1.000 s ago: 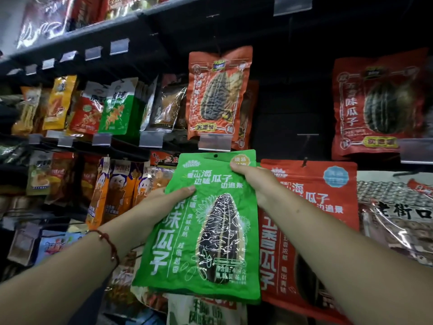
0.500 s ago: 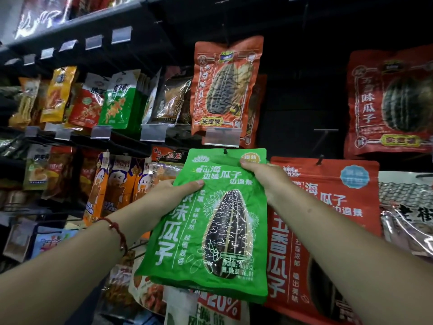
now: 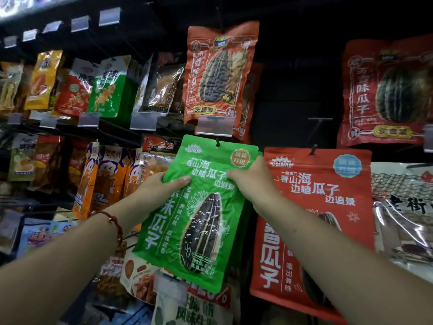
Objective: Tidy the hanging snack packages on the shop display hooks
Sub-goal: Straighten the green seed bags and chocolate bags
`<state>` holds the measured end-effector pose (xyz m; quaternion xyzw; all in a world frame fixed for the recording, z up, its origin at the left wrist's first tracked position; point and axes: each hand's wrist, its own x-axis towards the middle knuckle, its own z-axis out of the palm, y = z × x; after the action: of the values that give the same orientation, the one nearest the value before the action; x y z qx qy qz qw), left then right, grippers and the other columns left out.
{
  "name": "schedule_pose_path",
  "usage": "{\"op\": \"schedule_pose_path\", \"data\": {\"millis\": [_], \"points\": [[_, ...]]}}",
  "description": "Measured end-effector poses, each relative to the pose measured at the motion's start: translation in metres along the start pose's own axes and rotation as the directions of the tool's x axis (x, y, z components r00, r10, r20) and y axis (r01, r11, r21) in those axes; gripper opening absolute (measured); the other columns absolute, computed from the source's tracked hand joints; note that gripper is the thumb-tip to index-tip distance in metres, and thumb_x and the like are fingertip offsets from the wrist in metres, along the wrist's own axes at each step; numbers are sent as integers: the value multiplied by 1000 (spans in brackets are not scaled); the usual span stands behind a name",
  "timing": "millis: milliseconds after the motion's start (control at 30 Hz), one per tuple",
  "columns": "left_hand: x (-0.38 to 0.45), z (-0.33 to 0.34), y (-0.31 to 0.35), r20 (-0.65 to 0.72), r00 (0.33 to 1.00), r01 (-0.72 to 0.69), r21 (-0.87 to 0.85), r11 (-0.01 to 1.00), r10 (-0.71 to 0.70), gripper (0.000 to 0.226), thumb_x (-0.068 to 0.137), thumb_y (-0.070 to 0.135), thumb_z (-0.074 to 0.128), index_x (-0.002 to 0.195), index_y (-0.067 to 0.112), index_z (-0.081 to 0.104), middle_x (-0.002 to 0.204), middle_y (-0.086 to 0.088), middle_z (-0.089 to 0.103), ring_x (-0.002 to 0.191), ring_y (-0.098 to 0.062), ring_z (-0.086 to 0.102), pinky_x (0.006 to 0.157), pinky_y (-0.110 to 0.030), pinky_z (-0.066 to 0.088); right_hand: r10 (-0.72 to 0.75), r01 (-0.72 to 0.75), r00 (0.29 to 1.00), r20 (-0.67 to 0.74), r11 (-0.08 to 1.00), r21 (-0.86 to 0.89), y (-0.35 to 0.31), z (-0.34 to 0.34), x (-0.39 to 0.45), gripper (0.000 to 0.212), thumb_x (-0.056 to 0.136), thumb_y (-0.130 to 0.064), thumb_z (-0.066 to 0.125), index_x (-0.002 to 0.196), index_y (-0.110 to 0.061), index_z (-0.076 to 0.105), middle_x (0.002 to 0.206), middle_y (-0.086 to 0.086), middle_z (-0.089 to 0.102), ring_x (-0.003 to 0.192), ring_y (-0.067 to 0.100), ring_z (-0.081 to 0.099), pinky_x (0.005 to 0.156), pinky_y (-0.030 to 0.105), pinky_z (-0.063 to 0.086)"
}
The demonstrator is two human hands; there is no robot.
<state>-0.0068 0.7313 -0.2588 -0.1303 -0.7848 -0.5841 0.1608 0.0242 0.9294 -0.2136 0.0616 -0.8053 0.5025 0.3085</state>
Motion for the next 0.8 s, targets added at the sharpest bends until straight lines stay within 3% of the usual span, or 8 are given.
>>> {"op": "schedule_pose_path", "data": {"millis": [67, 100, 167, 233, 400, 567, 700, 800], "points": [[2, 4, -2, -12, 1000, -18, -1, 1000, 18, 32, 88, 50, 64, 96, 21, 57, 101, -14, 69, 93, -34, 68, 78, -42, 57, -22, 22, 999, 46, 1000, -20, 5, -3, -3, 70, 87, -15, 69, 144, -11, 29, 112, 2, 55, 74, 10, 54, 68, 30, 53], [3, 6, -3, -20, 999, -27, -6, 1000, 26, 28, 90, 47, 63, 95, 21, 56, 101, -13, 69, 91, -32, 68, 70, -36, 54, -36, 37, 998, 58, 999, -16, 8, -4, -6, 79, 88, -15, 69, 151, -13, 21, 131, 6, 51, 87, 14, 57, 71, 25, 50], [5, 10, -6, -24, 999, -28, -6, 1000, 28, 30, 91, 46, 62, 102, 19, 56, 101, -13, 69, 90, -31, 68, 62, -30, 50, -69, 69, 995, 70, 998, -2, 10, -4, -16, 98, 88, -19, 69, 159, -19, 0, 160, 4, 25, 132, 24, 43, 100, 30, 43], [8, 14, -9, -21, 999, -30, 9, 1000, 30, 42, 90, 49, 62, 110, 13, 57, 102, -13, 69, 91, -32, 69, 63, -31, 51, -102, 102, 990, 94, 995, 7, 12, -3, -24, 107, 89, -21, 69, 157, -24, -14, 166, -1, 7, 150, 25, 18, 116, 37, 24], [11, 23, -11, -62, 997, -40, 30, 999, 42, 43, 92, 50, 60, 113, 13, 58, 102, -9, 69, 93, -29, 67, 75, -38, 52, -140, 164, 975, 174, 978, -130, 25, 8, -36, 114, 89, -25, 69, 153, -34, -25, 164, -3, -24, 153, 25, 2, 106, 23, 23], [14, 30, -11, -123, 990, -60, 44, 997, 65, 39, 93, 47, 60, 115, 15, 56, 105, -8, 68, 98, -30, 66, 91, -51, 54, -69, 152, 961, 268, 940, -304, 34, 11, -37, 109, 88, -30, 68, 156, -32, -17, 157, 1, -39, 154, 30, -5, 120, 45, 28], [18, 33, -15, -122, 990, -58, 70, 996, 66, 30, 91, 51, 60, 102, 23, 56, 101, -7, 70, 93, -28, 68, 89, -53, 55, -62, 179, 950, 305, 911, -371, 37, 3, -37, 107, 87, -28, 69, 157, -31, -12, 155, -3, -42, 154, 31, 3, 109, 45, 45], [20, 34, -17, -141, 988, -54, 66, 996, 63, 47, 89, 54, 62, 119, 18, 54, 101, -6, 70, 90, -29, 70, 85, -53, 58, -79, 217, 940, 332, 890, -402, 37, -3, -44, 105, 88, -27, 68, 157, -32, -10, 153, -3, -45, 154, 31, 3, 112, 46, 41]]}}
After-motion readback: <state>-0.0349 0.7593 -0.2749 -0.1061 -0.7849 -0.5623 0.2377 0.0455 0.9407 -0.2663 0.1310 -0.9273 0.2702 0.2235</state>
